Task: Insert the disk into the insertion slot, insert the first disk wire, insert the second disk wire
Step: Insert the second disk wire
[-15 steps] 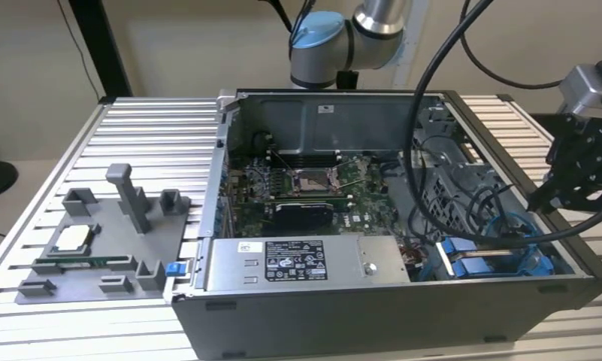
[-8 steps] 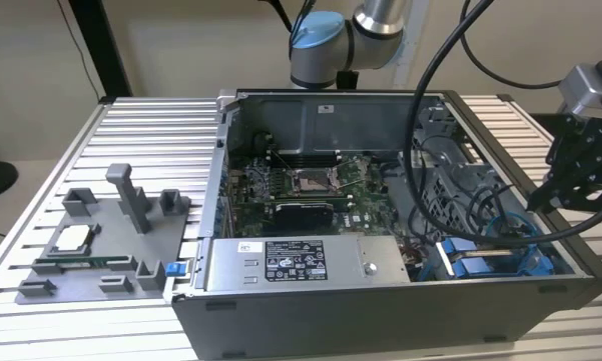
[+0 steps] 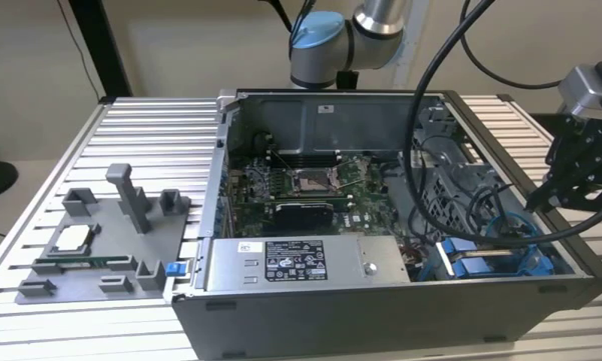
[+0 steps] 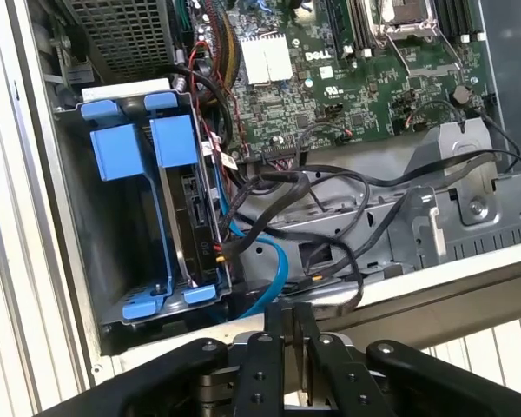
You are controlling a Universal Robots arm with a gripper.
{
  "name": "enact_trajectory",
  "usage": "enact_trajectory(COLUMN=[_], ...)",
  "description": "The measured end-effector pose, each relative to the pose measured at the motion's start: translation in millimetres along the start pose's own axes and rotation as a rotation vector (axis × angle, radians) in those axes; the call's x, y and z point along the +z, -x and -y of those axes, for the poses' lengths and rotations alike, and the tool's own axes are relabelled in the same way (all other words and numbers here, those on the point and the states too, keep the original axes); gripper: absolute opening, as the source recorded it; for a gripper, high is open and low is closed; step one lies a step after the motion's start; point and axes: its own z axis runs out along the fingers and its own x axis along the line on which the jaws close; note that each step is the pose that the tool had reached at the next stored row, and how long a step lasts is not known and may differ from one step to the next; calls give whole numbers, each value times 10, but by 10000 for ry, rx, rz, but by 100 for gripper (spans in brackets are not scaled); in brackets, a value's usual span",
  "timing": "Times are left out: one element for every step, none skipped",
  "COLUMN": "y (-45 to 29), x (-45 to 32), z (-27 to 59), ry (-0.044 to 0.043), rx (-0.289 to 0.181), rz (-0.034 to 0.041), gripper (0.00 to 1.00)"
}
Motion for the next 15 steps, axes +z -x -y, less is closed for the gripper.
enact_trajectory(y=[1, 6, 11, 16, 21, 24, 24, 22, 17, 9, 0, -10, -20, -31, -41], x=[-13, -37, -64, -94, -127, -155, -175, -182, -183, -182, -181, -178, -177, -176, -174], z=[-2, -4, -8, -14, -24, -38, -54, -74, -96, -129, -165, -205, -248, -293, -337], ry=[15, 27, 35, 40, 42, 42, 43, 43, 43, 43, 43, 43, 42, 43, 43], rx=[11, 20, 23, 26, 28, 29, 28, 28, 28, 27, 27, 27, 28, 28, 27], rz=[2, -2, -4, -6, -7, -8, -7, -6, -6, -7, -7, -7, -8, -7, -6], gripper=[0, 0, 0, 0, 0, 0, 0, 0, 0, 0, 0, 0, 0, 0, 0])
